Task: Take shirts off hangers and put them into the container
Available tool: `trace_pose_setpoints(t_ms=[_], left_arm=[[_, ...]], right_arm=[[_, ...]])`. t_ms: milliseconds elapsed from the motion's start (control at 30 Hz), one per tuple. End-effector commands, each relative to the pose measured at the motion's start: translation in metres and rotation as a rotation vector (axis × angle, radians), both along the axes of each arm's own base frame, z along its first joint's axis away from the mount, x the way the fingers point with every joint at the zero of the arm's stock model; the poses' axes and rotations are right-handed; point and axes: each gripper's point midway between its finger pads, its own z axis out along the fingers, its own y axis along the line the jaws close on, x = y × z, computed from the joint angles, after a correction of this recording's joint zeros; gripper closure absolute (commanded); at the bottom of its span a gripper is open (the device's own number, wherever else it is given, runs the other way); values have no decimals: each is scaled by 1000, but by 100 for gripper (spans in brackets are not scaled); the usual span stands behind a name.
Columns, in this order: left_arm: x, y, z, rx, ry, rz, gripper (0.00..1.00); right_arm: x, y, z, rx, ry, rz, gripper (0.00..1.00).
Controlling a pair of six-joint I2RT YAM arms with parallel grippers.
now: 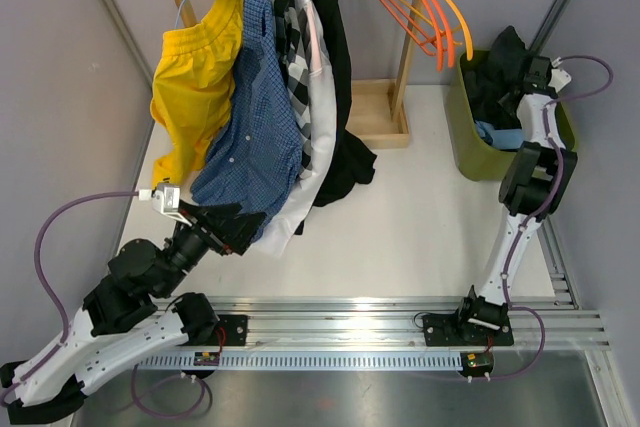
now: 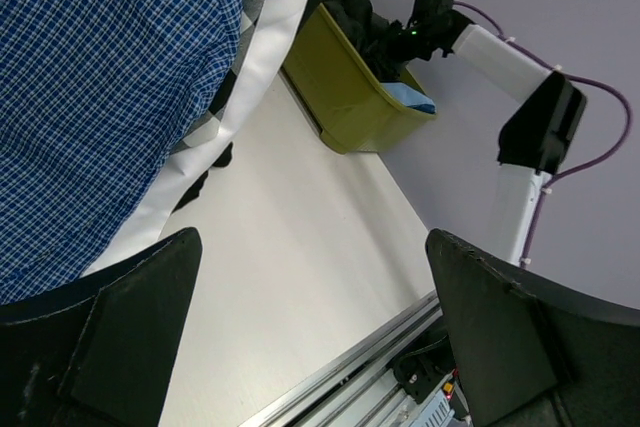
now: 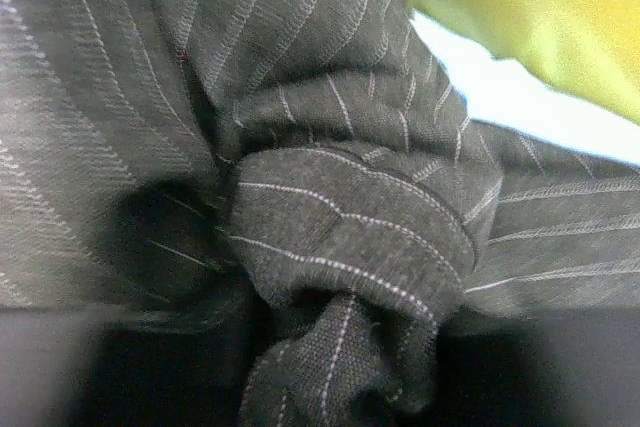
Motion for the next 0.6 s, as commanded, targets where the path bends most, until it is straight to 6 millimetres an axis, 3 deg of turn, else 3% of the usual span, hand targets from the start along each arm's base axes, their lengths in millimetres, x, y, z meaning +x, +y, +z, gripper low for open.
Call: trace_pose_setpoints(t_ms=[0,67,100,133,167,200,267,333,367,400,567], left_arm=[[1,10,8,-21,-13,36,1],[0,13,11,-27,-21,42,1],[0,15,11,-22,-24,47,1],[0,16,12,-22,-26,50,1],[0,17,13,-21,-30,54,1],[0,19,13,-19,-31,58,1],[0,20,14,-20,-37,60,1],[0,21,14,-16,-39,64,1],[0,21,14,-16,-41,65,1],[0,21,15,-16,-44,64,1],[1,18,17,-6,-50,59,1]], right_arm=[[-4,40,96,47,-206,129,31],[-9,48,130,44,-287,163,6],[-17,52,168,18,-362,177,1],[-19,54,191,-6,-421,188,1],[-26,56,195,-15,-432,191,1],[-40,60,237,-55,-525,199,1],[-69,67,271,-104,-596,196,1],[-83,76,294,-133,-654,220,0],[-91,81,293,-134,-658,229,1],[-110,90,325,-163,-738,243,1],[-176,148,386,-234,-954,398,1]])
